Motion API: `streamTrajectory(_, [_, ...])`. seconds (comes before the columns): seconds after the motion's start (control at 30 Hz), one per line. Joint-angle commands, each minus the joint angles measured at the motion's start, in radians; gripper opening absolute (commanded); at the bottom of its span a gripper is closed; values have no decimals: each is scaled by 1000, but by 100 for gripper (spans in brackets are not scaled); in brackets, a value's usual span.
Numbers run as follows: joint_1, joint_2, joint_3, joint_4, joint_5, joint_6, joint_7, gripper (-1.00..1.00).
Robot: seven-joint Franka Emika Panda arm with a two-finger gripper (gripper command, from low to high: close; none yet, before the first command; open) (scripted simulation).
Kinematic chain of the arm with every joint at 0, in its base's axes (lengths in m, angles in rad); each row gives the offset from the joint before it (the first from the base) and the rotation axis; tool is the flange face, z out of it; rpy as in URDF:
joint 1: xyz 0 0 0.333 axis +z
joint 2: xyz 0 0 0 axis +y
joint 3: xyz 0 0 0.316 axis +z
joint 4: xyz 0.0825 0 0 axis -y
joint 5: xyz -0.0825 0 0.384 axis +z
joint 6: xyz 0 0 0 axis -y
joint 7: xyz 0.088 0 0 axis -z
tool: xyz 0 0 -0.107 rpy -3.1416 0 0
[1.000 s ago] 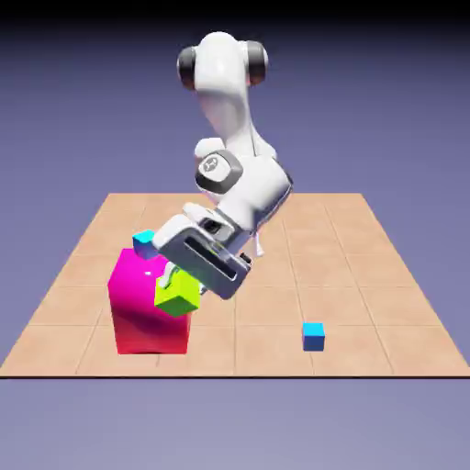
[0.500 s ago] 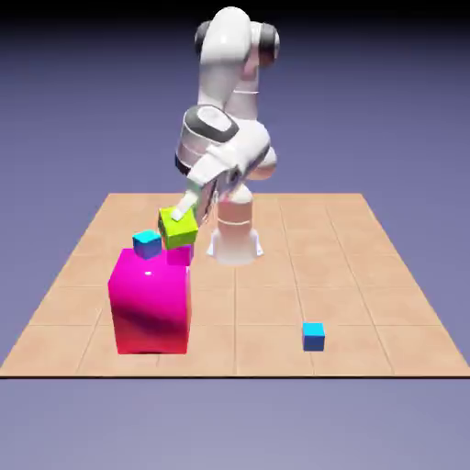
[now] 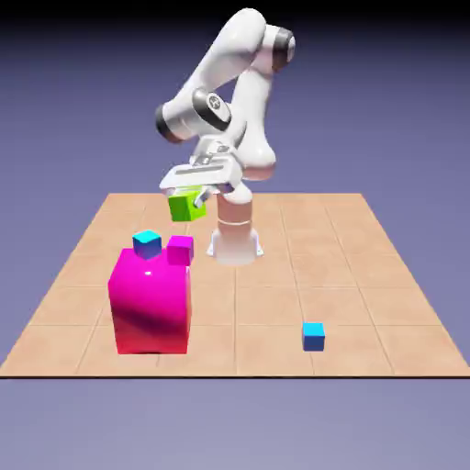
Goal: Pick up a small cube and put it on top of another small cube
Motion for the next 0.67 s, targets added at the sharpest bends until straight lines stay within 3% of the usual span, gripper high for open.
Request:
streamTrajectory(0.0, [-5, -28, -6, -23, -43, 29, -15, -100])
streamTrajectory(0.1, [-15, -83, -18, -68, -129, 85, -44, -100])
streamTrajectory(0.33, [71, 146, -81, -45, -157, -125, -38, -100])
streamTrajectory(0.37, [71, 146, -81, -45, -157, -125, -38, 100])
streamTrajectory(0.63, [-15, -83, -18, -68, -129, 85, -44, 100])
